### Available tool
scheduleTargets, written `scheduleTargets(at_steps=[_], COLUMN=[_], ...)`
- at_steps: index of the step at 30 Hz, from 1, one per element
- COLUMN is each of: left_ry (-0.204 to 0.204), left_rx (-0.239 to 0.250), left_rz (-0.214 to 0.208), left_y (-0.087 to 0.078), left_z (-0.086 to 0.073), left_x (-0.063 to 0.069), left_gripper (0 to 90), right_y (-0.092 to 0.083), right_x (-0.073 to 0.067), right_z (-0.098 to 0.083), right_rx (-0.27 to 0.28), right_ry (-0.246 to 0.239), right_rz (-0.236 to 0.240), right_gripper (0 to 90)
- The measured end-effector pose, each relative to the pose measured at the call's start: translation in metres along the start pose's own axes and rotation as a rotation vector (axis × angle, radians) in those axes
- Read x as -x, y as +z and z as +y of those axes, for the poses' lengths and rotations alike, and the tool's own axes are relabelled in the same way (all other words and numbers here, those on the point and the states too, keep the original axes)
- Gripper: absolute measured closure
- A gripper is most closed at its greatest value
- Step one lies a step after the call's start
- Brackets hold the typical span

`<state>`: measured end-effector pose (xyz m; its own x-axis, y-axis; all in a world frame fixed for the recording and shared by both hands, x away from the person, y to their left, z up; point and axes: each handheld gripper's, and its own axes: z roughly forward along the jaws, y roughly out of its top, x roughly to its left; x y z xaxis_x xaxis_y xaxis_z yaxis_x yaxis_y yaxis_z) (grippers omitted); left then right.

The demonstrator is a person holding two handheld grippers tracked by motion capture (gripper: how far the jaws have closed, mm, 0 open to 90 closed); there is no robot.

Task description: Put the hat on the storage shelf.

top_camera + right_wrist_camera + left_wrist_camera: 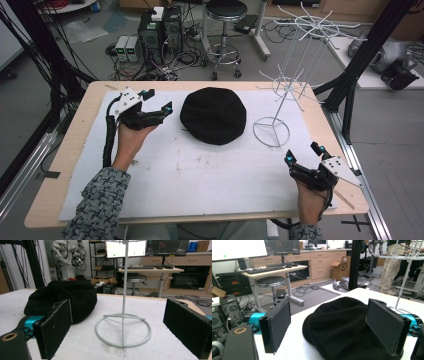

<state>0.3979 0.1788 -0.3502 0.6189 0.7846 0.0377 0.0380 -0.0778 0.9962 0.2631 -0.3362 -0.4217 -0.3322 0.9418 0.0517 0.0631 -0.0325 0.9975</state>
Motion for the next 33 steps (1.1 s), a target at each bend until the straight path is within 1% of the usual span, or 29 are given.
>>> scheduleTargets(at_steps=[1, 4, 8, 9, 10, 13, 14, 15, 18, 20, 22, 26, 28, 33], left_ry=[0.004, 0.006, 0.009, 0.006, 0.007, 0.024, 0.034, 0.041, 0.040, 0.053, 0.055, 0.079, 0.094, 0.109], left_rx=[0.005, -0.009, 0.005, 0.017, 0.026, 0.046, 0.073, 0.083, 0.061, 0.042, 0.032, 0.006, 0.002, -0.035], left_rz=[-0.004, -0.014, -0.038, -0.060, -0.072, -0.104, -0.117, -0.130, -0.166, -0.179, -0.204, -0.228, -0.242, -0.254], left_y=[0.004, 0.017, 0.033, 0.038, 0.042, 0.053, 0.057, 0.060, 0.072, 0.081, 0.090, 0.106, 0.113, 0.127], left_z=[0.001, 0.005, 0.009, 0.009, 0.009, 0.009, 0.008, 0.006, 0.000, -0.003, -0.005, -0.008, -0.011, -0.020], left_x=[0.001, 0.002, 0.004, 0.005, 0.006, 0.010, 0.012, 0.013, 0.018, 0.023, 0.027, 0.038, 0.042, 0.044], left_gripper=[20.4, 19.8, 18.4, 18.4, 18.4, 18.2, 18.2, 18.2, 18.3, 18.3, 18.4, 18.4, 18.9, 19.1], right_y=[0.000, 0.001, 0.002, 0.002, 0.001, 0.001, 0.001, 0.001, 0.001, 0.000, 0.000, 0.001, 0.001, 0.001], right_x=[0.000, 0.000, 0.000, 0.000, 0.000, 0.001, 0.002, 0.002, 0.002, 0.003, 0.003, 0.003, 0.004, 0.005], right_z=[0.000, 0.000, 0.000, 0.000, -0.001, -0.001, -0.001, -0.001, -0.002, -0.001, -0.001, -0.002, -0.002, -0.002], right_rx=[0.000, 0.000, 0.001, 0.001, -0.002, -0.001, 0.000, 0.000, 0.003, 0.003, 0.004, 0.001, 0.000, 0.005], right_ry=[0.000, 0.001, 0.002, 0.002, 0.007, 0.014, 0.012, 0.012, 0.014, 0.012, 0.012, 0.018, 0.018, 0.023], right_rz=[0.000, 0.003, 0.005, 0.005, 0.005, 0.004, 0.005, 0.005, 0.002, 0.004, 0.004, 0.005, 0.002, 0.003], right_gripper=[7.4, 7.4, 7.4, 7.4, 7.4, 7.4, 7.4, 7.4, 7.4, 7.4, 7.4, 7.4, 7.4, 7.4])
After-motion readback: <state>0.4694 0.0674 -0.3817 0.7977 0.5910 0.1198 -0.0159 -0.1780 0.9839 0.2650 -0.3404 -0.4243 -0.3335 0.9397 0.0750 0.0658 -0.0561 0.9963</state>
